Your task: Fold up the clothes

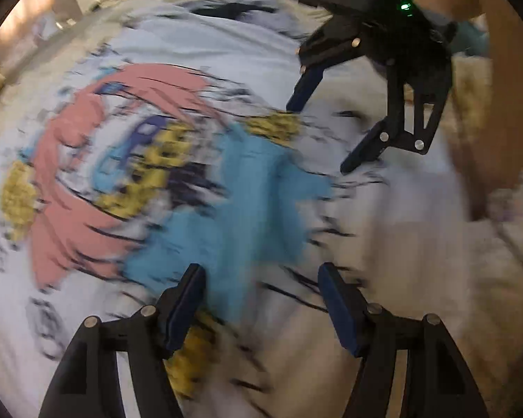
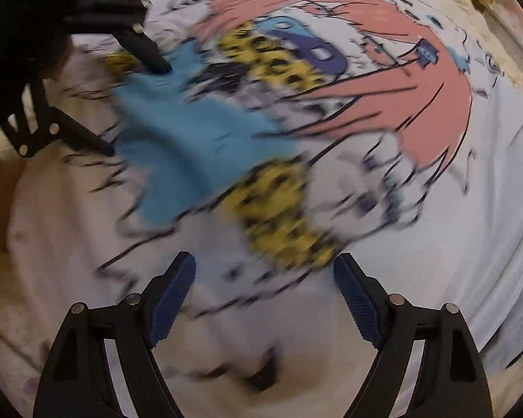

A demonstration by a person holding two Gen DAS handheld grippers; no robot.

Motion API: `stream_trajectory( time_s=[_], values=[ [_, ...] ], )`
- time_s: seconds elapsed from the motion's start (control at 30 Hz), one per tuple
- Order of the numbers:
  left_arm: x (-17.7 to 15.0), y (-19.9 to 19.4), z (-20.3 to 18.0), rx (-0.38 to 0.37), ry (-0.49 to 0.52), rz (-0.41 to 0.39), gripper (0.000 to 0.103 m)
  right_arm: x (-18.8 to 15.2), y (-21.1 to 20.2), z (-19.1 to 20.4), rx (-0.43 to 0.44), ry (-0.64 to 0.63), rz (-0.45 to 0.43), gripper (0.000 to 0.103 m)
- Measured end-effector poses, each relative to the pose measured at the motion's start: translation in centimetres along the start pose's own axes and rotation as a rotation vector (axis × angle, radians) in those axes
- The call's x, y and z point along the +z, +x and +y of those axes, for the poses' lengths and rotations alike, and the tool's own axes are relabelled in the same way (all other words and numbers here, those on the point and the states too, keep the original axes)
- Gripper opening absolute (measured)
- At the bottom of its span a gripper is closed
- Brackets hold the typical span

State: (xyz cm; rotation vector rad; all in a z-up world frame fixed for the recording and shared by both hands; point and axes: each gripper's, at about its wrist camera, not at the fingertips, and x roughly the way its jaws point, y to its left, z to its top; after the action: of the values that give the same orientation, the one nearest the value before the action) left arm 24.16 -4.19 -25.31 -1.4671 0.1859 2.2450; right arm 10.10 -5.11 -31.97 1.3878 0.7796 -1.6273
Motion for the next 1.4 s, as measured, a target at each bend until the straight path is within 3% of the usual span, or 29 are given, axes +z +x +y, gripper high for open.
stream_trajectory(
  time_s=[0.07,0.13,0.2,0.27,0.3,0.37,0.43,0.5,0.6,0.7,0.8,0.9,1.0,1.1,1.2,1.33,1.4],
  values=[
    [-1.2,-0.3,-1.2,-0.031,0.060,0.028,0.067,-1.0,-0.2,0.9,0.052,-0.021,0.026,0.086],
    [-2.7,-0.3,-2.7,-0.024,0.164,0.067,0.067,-2.7,0.2,2.6,0.025,-0.139,0.080,0.086],
    [-3.9,-0.7,-2.5,-0.054,0.181,0.098,0.067,-4.1,0.6,3.4,0.005,-0.225,0.133,0.086],
    [-5.0,-1.2,-2.3,-0.086,0.195,0.129,0.066,-4.3,0.6,2.4,0.039,-0.206,0.173,0.086],
    [-4.7,-1.6,-1.7,-0.095,0.171,0.126,0.060,-3.8,0.3,1.4,0.061,-0.171,0.171,0.083],
    [-3.5,-2.9,-0.4,-0.072,0.114,0.068,0.058,-2.0,-0.8,-0.3,0.069,-0.103,0.111,0.083],
    [-1.5,-4.7,2.2,-0.046,-0.014,-0.055,0.058,1.5,-2.0,-2.3,0.056,-0.023,0.008,0.083],
    [0.5,-4.9,4.5,0.001,-0.104,-0.118,0.058,4.5,-1.7,-3.4,0.018,0.006,-0.040,0.083],
    [0.7,-2.9,6.8,0.124,-0.134,-0.070,0.058,8.3,1.3,-4.1,-0.064,-0.025,-0.013,0.083],
    [-0.6,0.5,5.5,0.192,-0.075,0.056,0.059,7.5,3.7,-5.3,-0.067,-0.039,0.057,0.085],
    [-3.6,0.0,5.2,0.169,-0.059,0.095,0.063,4.4,3.8,-8.2,-0.025,0.043,0.083,0.087],
    [-6.5,-1.0,5.2,0.148,-0.048,0.141,0.063,1.8,3.5,-9.4,-0.049,0.034,0.160,0.087],
    [-8.6,-2.7,5.2,0.126,-0.059,0.170,0.063,2.2,2.7,-10.4,-0.052,0.040,0.204,0.086],
    [-8.1,-5.3,5.9,0.155,-0.095,0.096,0.063,3.5,0.6,-13.9,-0.075,0.154,0.116,0.086],
    [-5.8,-6.6,8.4,0.244,-0.164,0.006,0.063,4.8,-1.7,-17.7,-0.107,0.278,0.009,0.086],
    [-0.8,-6.5,13.4,0.364,-0.280,-0.039,0.063,6.5,-4.7,-22.7,-0.148,0.441,-0.135,0.086],
    [0.2,-8.5,16.3,0.407,-0.321,-0.046,0.063,7.3,-6.2,-25.2,-0.169,0.523,-0.207,0.086]
  ],
)
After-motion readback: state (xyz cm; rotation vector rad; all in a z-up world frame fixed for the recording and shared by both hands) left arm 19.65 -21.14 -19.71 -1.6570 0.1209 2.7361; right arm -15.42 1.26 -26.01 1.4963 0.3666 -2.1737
